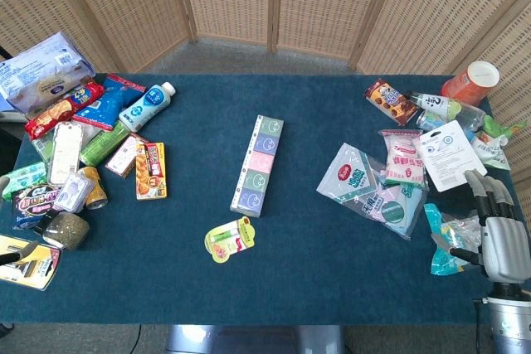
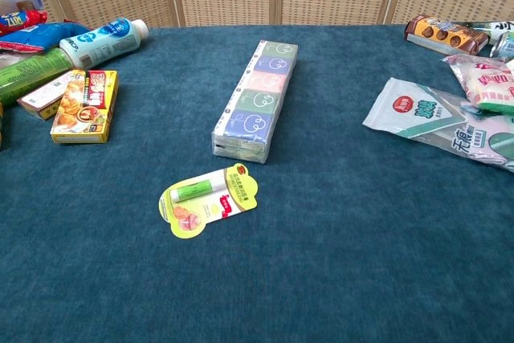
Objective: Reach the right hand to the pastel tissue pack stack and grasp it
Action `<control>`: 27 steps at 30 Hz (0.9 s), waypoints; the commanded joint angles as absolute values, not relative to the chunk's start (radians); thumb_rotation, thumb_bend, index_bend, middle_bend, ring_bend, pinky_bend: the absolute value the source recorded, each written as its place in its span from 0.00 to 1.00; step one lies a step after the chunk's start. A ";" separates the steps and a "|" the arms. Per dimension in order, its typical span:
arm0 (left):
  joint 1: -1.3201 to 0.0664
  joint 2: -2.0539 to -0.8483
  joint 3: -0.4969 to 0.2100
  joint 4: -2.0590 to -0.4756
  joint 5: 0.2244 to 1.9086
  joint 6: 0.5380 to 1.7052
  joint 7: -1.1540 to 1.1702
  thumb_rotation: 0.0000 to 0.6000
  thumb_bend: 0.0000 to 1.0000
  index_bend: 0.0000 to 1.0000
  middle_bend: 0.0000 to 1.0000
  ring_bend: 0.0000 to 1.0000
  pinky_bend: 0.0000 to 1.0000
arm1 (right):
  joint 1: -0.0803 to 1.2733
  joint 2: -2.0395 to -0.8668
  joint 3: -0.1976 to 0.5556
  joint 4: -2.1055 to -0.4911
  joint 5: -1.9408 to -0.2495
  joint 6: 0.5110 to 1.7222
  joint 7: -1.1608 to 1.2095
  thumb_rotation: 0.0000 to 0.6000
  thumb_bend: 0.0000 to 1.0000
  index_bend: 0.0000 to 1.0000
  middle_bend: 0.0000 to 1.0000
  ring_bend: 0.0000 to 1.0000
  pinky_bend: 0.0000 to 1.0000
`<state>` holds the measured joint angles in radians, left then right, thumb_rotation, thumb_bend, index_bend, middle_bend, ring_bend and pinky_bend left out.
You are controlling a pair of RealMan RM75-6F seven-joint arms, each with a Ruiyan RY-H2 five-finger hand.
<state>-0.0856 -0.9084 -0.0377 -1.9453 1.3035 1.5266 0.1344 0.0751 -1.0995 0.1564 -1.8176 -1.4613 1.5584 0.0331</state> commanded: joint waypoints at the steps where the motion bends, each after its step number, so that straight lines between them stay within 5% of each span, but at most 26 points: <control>1: -0.082 -0.912 -0.038 -1.946 1.314 1.530 0.149 1.00 0.00 0.00 0.00 0.00 0.00 | 0.075 -1.100 0.157 -1.814 -1.460 1.558 0.033 1.00 0.00 0.00 0.00 0.00 0.00; 9: -0.070 -0.906 -0.036 -1.969 1.339 1.538 0.156 1.00 0.00 0.00 0.00 0.00 0.00 | 0.099 -1.118 0.139 -1.776 -1.490 1.517 0.039 1.00 0.00 0.00 0.00 0.00 0.00; 27: -0.047 -0.886 -0.044 -1.997 1.348 1.546 0.166 1.00 0.00 0.00 0.00 0.00 0.00 | 0.524 -1.317 0.167 -1.389 -1.714 1.158 0.170 1.00 0.00 0.00 0.00 0.00 0.00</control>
<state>-0.0466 -0.8850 -0.0428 -1.9984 1.3498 1.5483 0.1647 0.4827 -1.2753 0.1631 -1.4473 -1.6822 1.1921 0.1426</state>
